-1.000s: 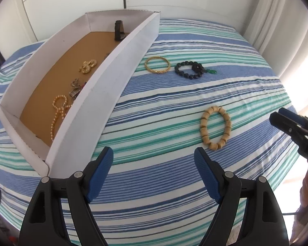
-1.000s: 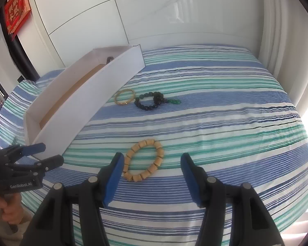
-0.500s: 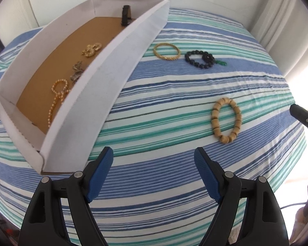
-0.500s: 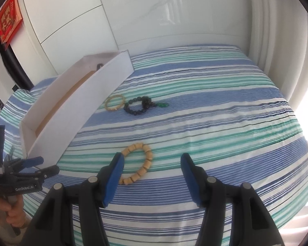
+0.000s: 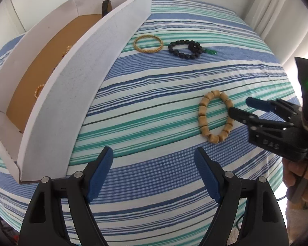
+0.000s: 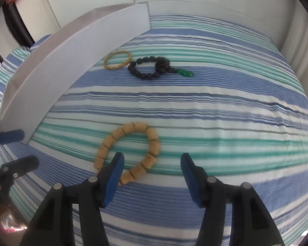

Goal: Organize jewelry
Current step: 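Grasp the wooden cube-bead bracelet with the left tool while the right tool grasps the black bead bracelet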

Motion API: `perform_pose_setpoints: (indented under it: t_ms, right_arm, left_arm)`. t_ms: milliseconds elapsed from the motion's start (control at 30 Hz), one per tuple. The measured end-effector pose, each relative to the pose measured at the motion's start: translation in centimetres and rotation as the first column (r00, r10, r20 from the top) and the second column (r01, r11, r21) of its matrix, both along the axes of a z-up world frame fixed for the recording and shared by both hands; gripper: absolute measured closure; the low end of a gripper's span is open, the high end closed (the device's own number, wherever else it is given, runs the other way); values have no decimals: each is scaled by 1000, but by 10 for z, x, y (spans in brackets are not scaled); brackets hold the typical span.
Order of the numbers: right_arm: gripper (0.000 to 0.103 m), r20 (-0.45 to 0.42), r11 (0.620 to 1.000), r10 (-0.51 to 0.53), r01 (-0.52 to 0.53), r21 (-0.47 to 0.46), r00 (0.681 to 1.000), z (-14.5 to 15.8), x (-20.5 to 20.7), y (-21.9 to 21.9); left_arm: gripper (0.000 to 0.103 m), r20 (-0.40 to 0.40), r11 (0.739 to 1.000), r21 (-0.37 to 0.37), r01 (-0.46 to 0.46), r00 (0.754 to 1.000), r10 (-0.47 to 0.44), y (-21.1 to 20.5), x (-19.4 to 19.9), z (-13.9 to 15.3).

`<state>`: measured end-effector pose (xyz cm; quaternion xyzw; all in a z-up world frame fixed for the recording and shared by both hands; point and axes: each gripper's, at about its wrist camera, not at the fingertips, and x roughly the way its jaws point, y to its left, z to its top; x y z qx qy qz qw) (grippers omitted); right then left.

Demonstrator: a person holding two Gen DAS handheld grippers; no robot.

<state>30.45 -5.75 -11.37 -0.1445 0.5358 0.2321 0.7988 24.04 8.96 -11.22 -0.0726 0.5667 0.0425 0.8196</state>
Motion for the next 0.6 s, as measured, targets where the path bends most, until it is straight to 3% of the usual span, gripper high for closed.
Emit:
perform_pose_setpoints:
  t_ms: [167,433,600]
  right_arm:
    - [45,30,1000,-20,19,20,999,8,1,-3]
    - [45,45,990,-133,131,52,990,25,-6,-51]
    - [45,30,979,-191,188,83,981,28,-7,-68]
  left_arm:
    - [21,1,1000,-8,-2,1000,2,-4,14,-6]
    - [21,29,998,-18,58,998,-58,-40,59,-21]
    - [21,-23,997,4,72,997,-72,-59,70,-49]
